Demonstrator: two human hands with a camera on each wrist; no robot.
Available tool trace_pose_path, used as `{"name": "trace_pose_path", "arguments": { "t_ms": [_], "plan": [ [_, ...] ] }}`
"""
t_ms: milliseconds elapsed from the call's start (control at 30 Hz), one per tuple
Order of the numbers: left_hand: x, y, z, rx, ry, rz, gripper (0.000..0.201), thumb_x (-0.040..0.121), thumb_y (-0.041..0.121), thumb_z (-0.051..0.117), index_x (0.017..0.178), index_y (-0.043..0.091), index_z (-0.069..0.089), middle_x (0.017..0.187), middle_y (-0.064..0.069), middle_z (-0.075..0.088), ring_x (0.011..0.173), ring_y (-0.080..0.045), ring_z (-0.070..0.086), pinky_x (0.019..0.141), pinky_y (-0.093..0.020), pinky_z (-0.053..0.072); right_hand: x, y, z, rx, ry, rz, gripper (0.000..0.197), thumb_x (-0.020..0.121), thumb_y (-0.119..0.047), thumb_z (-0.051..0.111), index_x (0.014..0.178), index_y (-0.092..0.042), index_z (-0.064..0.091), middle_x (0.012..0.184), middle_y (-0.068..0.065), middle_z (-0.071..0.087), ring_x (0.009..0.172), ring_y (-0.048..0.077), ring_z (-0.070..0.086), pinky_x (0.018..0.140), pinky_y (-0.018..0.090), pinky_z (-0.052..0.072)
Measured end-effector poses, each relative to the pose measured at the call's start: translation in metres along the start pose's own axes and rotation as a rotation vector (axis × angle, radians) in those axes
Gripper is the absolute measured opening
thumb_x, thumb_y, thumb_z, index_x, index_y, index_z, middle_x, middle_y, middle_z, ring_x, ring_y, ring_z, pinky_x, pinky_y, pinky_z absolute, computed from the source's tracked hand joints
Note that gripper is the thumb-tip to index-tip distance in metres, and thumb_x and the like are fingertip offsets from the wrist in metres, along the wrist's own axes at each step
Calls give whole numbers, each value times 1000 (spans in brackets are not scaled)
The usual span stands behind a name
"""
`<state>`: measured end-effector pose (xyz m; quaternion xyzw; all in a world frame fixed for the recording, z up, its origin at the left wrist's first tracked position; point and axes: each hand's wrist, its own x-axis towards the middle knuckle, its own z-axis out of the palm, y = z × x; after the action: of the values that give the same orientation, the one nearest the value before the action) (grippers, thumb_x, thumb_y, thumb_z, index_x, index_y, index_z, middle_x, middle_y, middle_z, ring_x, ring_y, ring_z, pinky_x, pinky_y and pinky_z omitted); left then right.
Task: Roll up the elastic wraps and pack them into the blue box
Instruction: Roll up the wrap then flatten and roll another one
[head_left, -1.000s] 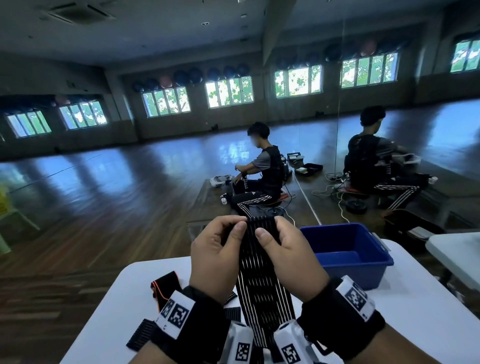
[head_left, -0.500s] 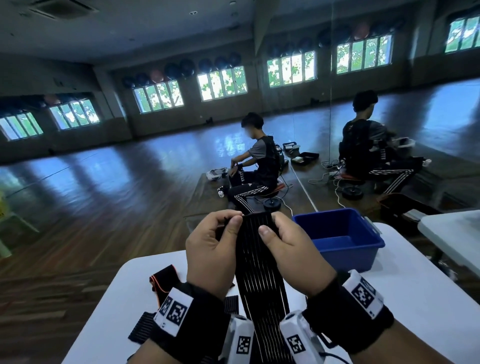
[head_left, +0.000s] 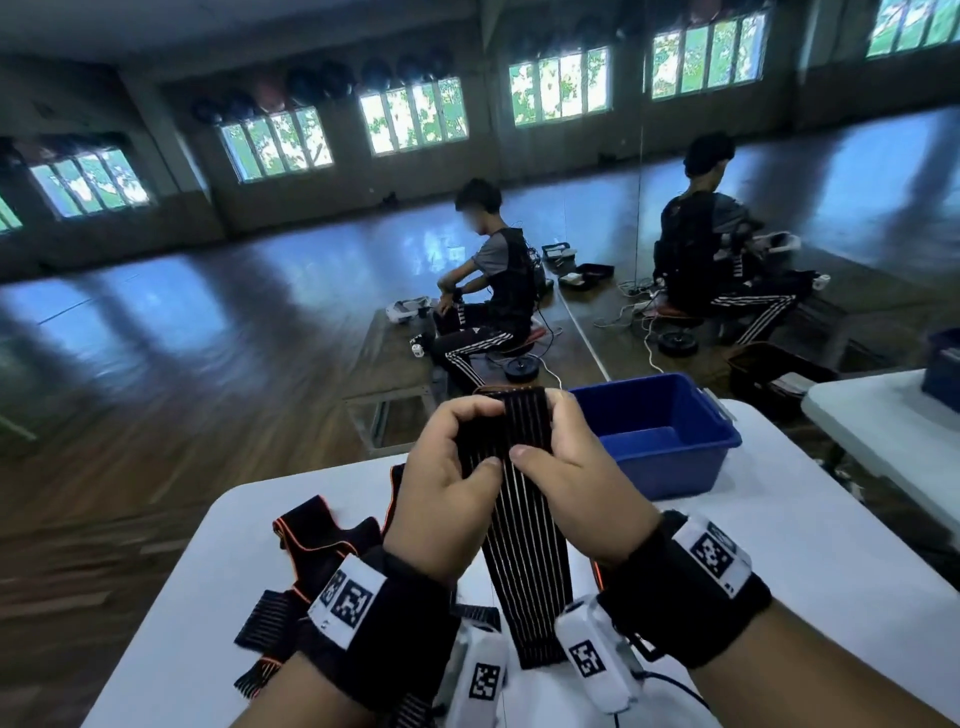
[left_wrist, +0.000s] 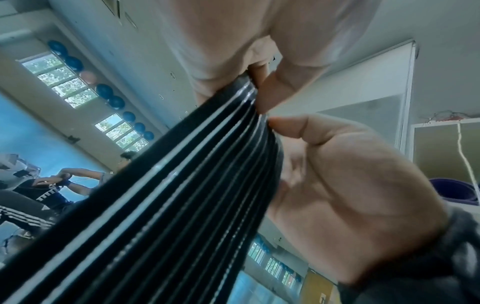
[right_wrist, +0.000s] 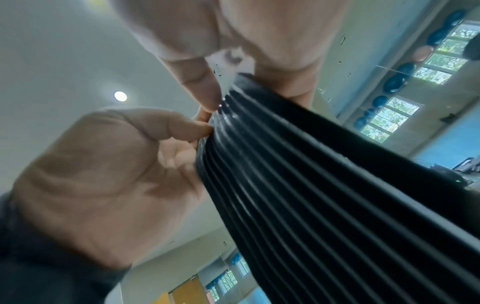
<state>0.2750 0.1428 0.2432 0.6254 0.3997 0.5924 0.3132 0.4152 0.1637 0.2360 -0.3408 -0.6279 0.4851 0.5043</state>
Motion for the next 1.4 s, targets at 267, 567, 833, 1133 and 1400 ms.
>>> {"name": "trace_pose_path", "arguments": {
  "t_ms": [267, 567, 833, 1133, 1400],
  "plan": [
    [26, -20, -1, -67, 79, -105, 59, 79, -29, 45, 109, 19, 60, 109, -2, 66, 98, -7, 65, 79, -23, 53, -36, 51, -3, -418, -72, -124, 34, 81, 1, 66, 104, -23, 63, 101, -16, 64, 99, 2, 61, 88, 16, 45],
    [72, -107, -11, 56, 168, -305, 61, 74, -23, 49, 100, 30, 63, 107, -7, 69, 88, -19, 70, 75, -42, 60, -96, 160, -4, -450, -483, 482, 39, 75, -6, 73, 96, -37, 66, 106, -6, 68, 94, 9, 67, 81, 23, 56],
    [79, -220, -13, 375, 79, -594, 51, 76, -11, 45, 108, 25, 62, 97, 3, 64, 82, -16, 65, 71, -34, 58, -135, 197, -1, -419, -402, 707, 19, 92, -20, 64, 101, -36, 63, 101, -13, 63, 82, 3, 63, 76, 21, 52],
    [60, -315, -7, 532, -75, -697, 46, 77, -3, 52, 99, 36, 63, 98, 3, 67, 84, -20, 68, 67, -28, 57, -176, 219, 0, -533, -217, 845, 25, 80, -55, 54, 104, -53, 47, 108, -20, 64, 103, 3, 61, 91, 34, 52],
    [99, -328, -1, 677, -184, -558, 29, 83, 17, 70, 110, 29, 68, 112, 0, 67, 99, -21, 64, 90, -31, 53, -173, 221, 9, -627, -93, 844, 34, 82, -49, 59, 105, -48, 35, 106, -12, 61, 89, 10, 64, 81, 40, 56]
  ]
}}
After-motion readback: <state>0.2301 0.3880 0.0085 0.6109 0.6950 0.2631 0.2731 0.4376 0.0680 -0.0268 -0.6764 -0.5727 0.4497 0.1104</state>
